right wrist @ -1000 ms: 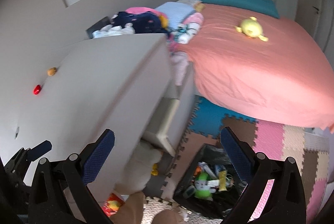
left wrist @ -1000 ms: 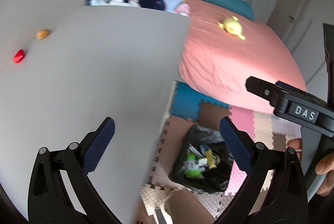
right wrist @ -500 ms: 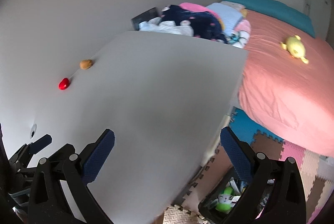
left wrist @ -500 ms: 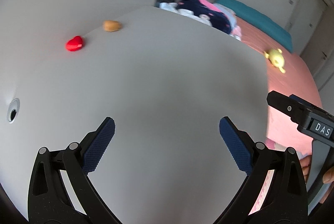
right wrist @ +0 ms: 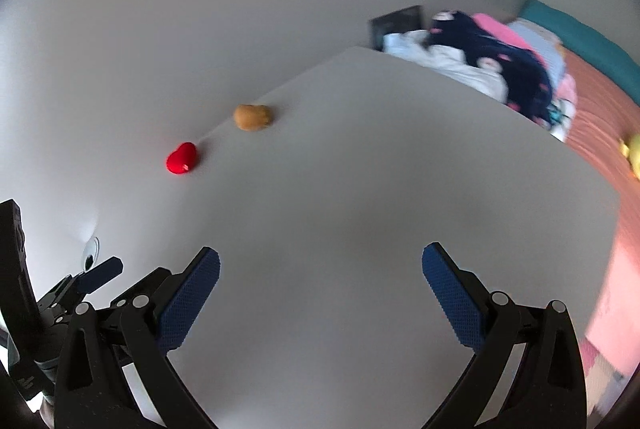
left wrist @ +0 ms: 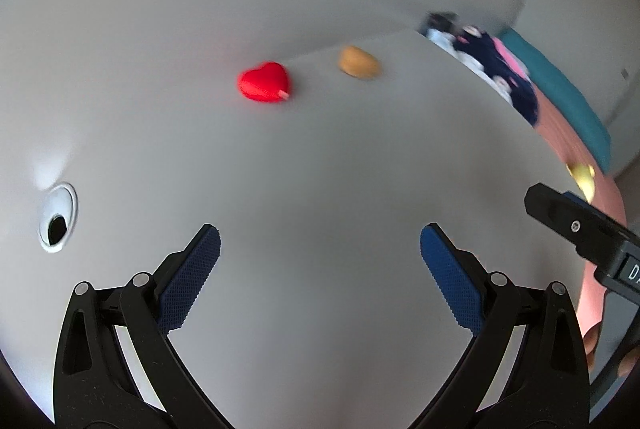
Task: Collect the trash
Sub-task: 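Move both open tools back over the desk, then grasp the red plush heart with the left tool while the right tool grasps the tan bear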
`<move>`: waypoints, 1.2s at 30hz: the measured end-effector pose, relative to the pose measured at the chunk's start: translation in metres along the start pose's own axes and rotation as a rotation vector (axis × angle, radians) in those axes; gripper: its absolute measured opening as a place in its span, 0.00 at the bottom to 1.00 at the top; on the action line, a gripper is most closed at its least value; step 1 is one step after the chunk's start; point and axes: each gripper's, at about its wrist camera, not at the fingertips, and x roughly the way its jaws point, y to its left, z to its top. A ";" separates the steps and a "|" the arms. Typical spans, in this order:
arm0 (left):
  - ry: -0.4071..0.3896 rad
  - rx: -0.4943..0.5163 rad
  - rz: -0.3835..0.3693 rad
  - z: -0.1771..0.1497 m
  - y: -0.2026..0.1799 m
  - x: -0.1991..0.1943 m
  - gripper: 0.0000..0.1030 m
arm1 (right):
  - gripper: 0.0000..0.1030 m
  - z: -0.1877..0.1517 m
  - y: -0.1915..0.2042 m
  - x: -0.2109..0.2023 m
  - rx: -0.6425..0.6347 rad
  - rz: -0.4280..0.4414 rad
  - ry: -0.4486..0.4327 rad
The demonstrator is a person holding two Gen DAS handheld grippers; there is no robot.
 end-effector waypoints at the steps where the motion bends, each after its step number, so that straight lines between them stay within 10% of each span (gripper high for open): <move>1: -0.005 -0.023 0.010 0.007 0.007 0.003 0.94 | 0.98 0.007 0.003 0.007 -0.009 0.004 0.009; 20: 0.002 -0.162 0.134 0.083 0.045 0.062 0.94 | 0.97 0.111 0.075 0.120 -0.171 -0.020 0.079; 25: 0.015 -0.210 0.137 0.091 0.050 0.075 0.94 | 0.77 0.116 0.092 0.144 -0.255 -0.074 0.118; 28: 0.024 -0.213 0.138 0.094 0.048 0.080 0.94 | 0.46 0.115 0.090 0.152 -0.263 -0.105 0.145; 36: 0.041 -0.200 0.156 0.099 0.038 0.095 0.94 | 0.43 0.111 0.070 0.147 -0.219 -0.108 0.120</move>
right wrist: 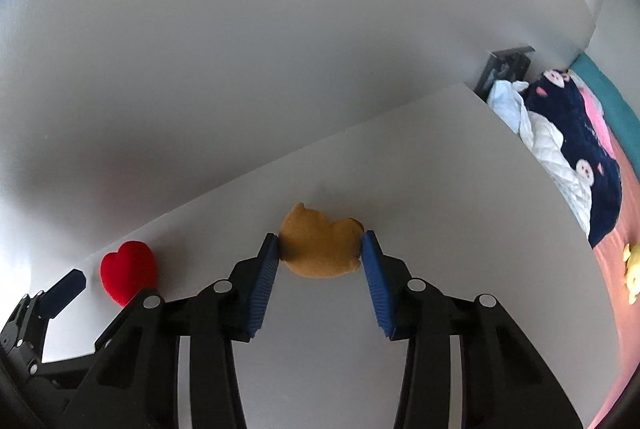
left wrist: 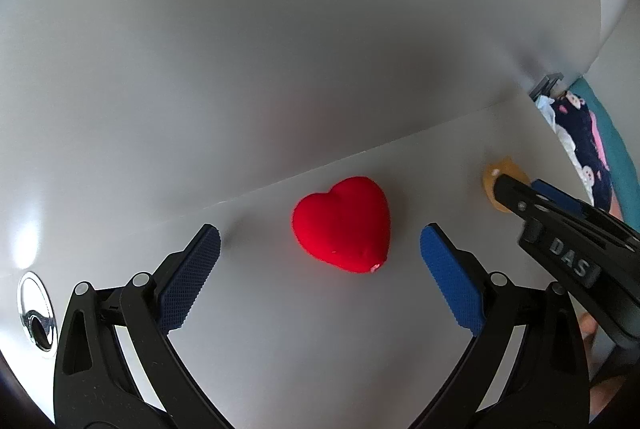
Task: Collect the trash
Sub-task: 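Grasp the red plush heart with the left tool while the right tool grasps the tan bear, then carry the red heart and tan bear to the bin and release both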
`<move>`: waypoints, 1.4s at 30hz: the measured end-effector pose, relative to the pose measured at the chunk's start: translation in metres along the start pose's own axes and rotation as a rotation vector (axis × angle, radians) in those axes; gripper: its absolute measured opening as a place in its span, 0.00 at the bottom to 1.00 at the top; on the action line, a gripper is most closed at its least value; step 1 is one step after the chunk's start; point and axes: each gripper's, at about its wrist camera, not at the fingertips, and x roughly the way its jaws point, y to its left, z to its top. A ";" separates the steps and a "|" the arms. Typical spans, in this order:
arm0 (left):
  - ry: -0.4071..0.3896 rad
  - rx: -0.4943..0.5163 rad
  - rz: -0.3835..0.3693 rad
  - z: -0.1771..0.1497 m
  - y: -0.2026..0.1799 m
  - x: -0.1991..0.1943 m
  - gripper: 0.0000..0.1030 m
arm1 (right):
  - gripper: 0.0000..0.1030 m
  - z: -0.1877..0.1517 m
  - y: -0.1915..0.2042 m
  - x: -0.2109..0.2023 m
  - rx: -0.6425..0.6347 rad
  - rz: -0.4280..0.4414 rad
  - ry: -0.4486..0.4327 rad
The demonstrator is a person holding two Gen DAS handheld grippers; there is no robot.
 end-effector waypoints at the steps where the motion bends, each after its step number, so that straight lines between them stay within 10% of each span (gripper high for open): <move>1: -0.004 0.002 0.010 0.000 -0.002 0.002 0.91 | 0.43 0.000 -0.002 0.000 0.004 0.001 0.000; 6: -0.041 -0.008 0.018 0.005 -0.002 0.002 0.47 | 0.43 -0.006 -0.010 -0.003 0.016 0.012 0.002; 19: -0.056 0.056 -0.078 -0.035 -0.015 -0.051 0.46 | 0.43 -0.060 -0.041 -0.067 0.108 0.065 -0.035; 42: -0.064 0.404 -0.282 -0.241 -0.126 -0.186 0.46 | 0.43 -0.278 -0.126 -0.247 0.329 -0.053 -0.157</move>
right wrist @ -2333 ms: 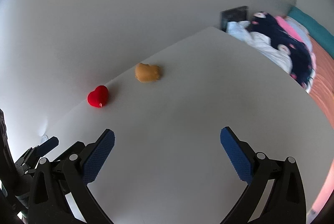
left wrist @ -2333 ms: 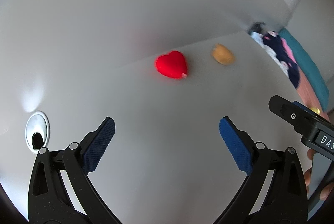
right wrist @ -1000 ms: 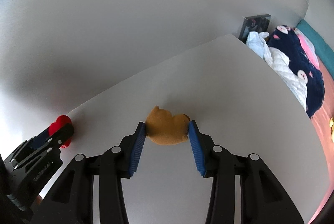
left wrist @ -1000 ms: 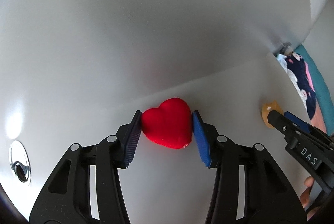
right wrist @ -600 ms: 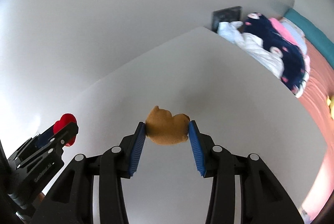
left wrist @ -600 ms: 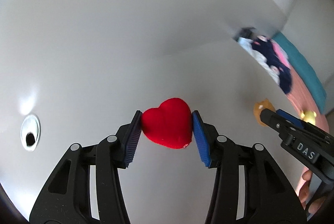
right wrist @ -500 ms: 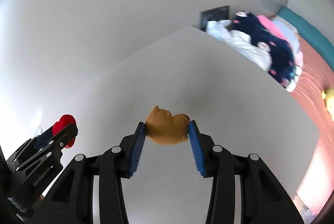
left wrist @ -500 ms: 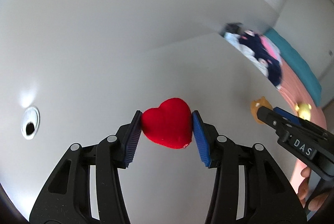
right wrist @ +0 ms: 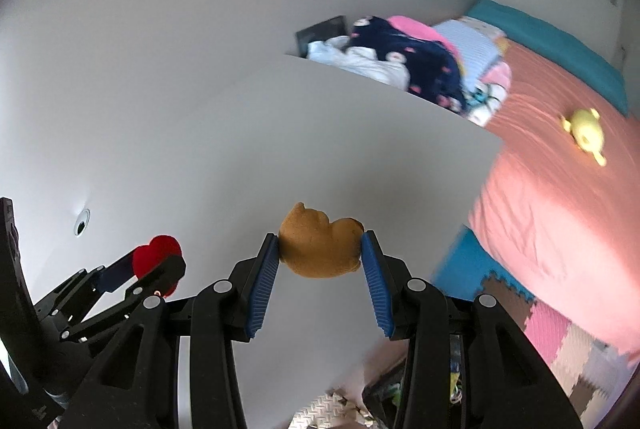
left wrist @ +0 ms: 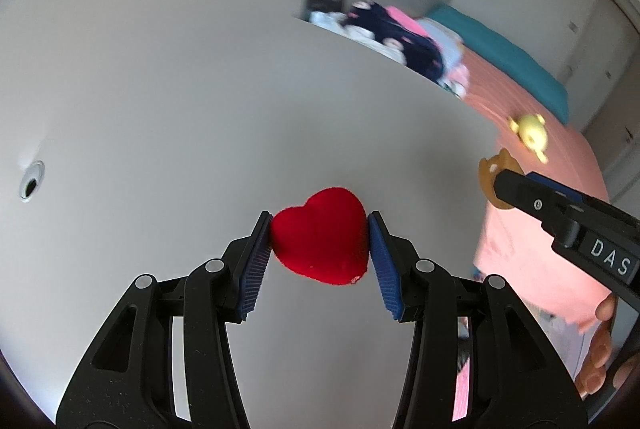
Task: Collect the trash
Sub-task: 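Carry the red heart and tan bear to the bin and release both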
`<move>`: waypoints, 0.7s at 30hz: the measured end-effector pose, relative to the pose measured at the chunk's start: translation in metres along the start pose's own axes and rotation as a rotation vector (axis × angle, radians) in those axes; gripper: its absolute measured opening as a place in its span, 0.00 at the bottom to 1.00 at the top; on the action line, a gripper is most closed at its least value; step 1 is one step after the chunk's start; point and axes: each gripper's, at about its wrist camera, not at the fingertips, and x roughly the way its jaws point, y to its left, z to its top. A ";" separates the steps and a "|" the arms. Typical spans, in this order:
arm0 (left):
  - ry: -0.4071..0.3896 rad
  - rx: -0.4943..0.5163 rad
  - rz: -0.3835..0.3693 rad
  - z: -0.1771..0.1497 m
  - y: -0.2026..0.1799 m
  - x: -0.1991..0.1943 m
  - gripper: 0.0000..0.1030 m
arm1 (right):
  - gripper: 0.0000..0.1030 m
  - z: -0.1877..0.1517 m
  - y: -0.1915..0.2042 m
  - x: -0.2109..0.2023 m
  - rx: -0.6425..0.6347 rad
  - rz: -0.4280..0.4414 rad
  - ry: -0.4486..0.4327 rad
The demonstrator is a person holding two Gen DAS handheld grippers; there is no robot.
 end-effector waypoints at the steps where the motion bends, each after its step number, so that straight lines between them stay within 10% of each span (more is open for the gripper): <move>1: 0.003 0.014 -0.010 -0.006 -0.008 -0.001 0.46 | 0.43 -0.008 -0.008 -0.005 0.014 -0.008 -0.003; 21: 0.120 0.379 -0.190 -0.158 -0.192 -0.010 0.46 | 0.43 -0.174 -0.173 -0.090 0.318 -0.142 -0.032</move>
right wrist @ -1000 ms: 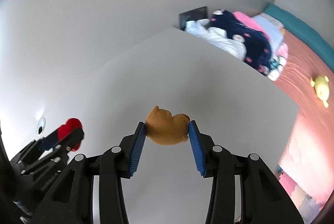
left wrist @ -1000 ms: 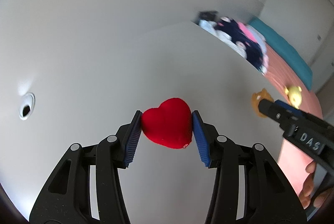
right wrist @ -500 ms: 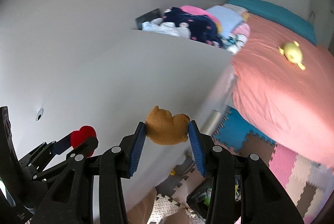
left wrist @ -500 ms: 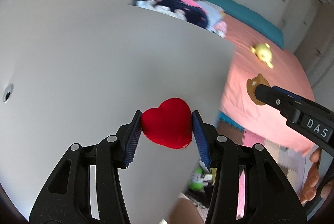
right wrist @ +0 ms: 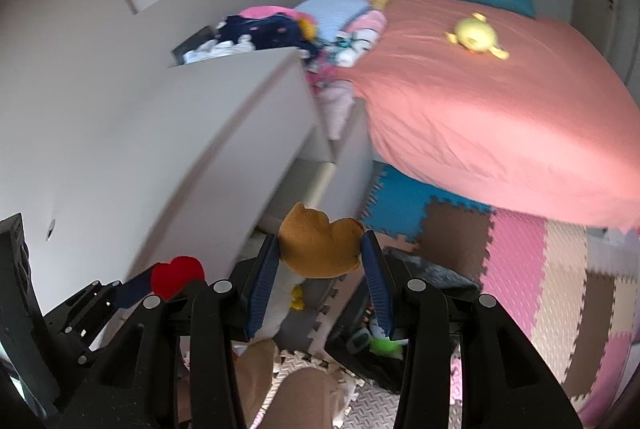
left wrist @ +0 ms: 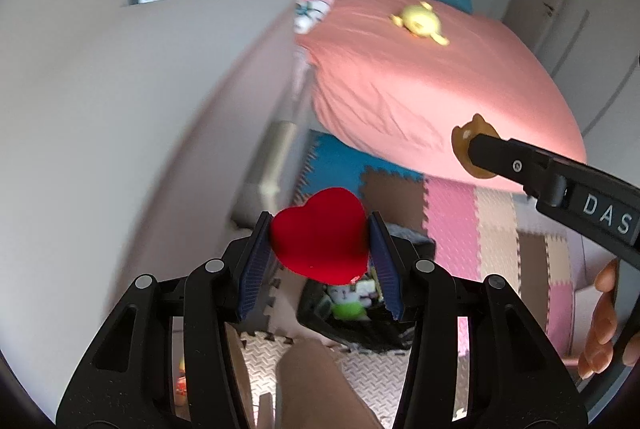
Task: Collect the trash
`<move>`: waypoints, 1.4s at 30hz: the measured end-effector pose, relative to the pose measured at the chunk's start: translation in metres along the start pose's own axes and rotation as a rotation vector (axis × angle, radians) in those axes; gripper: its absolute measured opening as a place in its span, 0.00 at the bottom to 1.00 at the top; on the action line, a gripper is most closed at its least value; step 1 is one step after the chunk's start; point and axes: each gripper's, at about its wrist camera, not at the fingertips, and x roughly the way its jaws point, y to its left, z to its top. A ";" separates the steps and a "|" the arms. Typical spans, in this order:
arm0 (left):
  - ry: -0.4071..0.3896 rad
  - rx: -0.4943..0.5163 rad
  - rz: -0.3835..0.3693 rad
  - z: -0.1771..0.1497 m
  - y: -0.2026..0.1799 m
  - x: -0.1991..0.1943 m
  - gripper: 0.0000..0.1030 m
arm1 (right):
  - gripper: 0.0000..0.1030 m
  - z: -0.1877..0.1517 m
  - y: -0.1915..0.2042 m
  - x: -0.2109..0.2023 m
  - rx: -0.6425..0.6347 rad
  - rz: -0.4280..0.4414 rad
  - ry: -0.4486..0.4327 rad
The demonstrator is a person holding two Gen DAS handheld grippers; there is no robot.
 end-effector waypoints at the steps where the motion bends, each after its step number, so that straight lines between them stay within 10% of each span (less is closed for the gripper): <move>1: 0.006 0.011 -0.003 -0.002 -0.006 0.002 0.46 | 0.43 -0.005 -0.008 -0.002 0.013 -0.009 0.001; 14: 0.075 0.142 -0.028 -0.029 -0.077 0.026 0.47 | 0.43 -0.046 -0.071 -0.001 0.104 -0.099 0.063; 15: 0.090 0.160 -0.032 -0.029 -0.080 0.029 0.55 | 0.49 -0.047 -0.073 0.002 0.116 -0.096 0.073; 16: 0.103 0.173 -0.030 -0.029 -0.082 0.031 0.88 | 0.61 -0.047 -0.075 0.006 0.140 -0.101 0.085; 17: 0.107 0.185 -0.025 -0.031 -0.084 0.033 0.93 | 0.99 -0.047 -0.081 0.011 0.184 -0.122 0.093; 42: 0.046 0.059 -0.011 -0.007 -0.016 0.011 0.94 | 0.98 -0.006 -0.026 0.018 0.112 -0.187 0.026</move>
